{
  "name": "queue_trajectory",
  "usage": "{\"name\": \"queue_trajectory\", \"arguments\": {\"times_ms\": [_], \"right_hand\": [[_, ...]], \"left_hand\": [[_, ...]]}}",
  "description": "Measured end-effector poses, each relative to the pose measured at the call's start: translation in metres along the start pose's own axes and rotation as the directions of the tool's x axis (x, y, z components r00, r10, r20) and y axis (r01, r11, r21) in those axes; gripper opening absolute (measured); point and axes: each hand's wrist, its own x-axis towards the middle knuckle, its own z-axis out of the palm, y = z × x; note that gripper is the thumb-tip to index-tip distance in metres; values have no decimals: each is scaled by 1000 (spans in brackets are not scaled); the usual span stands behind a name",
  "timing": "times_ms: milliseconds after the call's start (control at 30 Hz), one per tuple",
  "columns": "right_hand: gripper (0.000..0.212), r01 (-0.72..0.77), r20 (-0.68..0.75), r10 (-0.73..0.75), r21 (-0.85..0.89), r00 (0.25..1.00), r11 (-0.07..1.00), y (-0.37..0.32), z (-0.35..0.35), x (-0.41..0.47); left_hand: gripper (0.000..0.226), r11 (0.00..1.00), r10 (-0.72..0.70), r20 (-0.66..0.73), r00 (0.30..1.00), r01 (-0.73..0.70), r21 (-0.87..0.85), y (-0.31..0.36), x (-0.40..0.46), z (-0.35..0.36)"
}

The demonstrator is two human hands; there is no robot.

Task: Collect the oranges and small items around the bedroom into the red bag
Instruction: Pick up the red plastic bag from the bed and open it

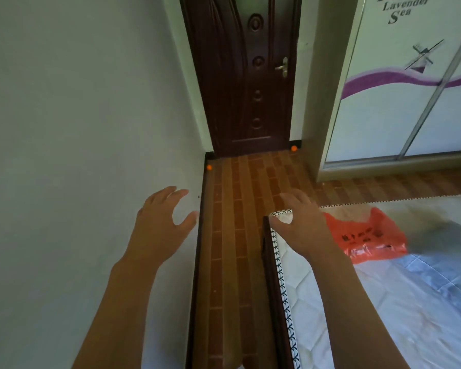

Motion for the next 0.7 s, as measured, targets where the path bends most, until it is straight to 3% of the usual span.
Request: {"name": "queue_trajectory", "arguments": {"times_ms": [167, 433, 567, 700], "right_hand": [[60, -8, -14, 8, -2, 1000, 1000, 24, -1, 14], [64, -62, 78, 61, 10, 995, 998, 57, 3, 33], [59, -67, 46, 68, -17, 997, 998, 67, -6, 57], [68, -72, 31, 73, -17, 997, 997, 75, -12, 86]], "left_hand": [[55, 999, 3, 26, 1000, -4, 54, 16, 10, 25], [54, 997, 40, 60, 997, -44, 69, 41, 43, 61], [66, 997, 32, 102, 994, -38, 63, 50, 65, 77], [75, 999, 46, 113, 993, -47, 3, 53, 101, 91]]}}
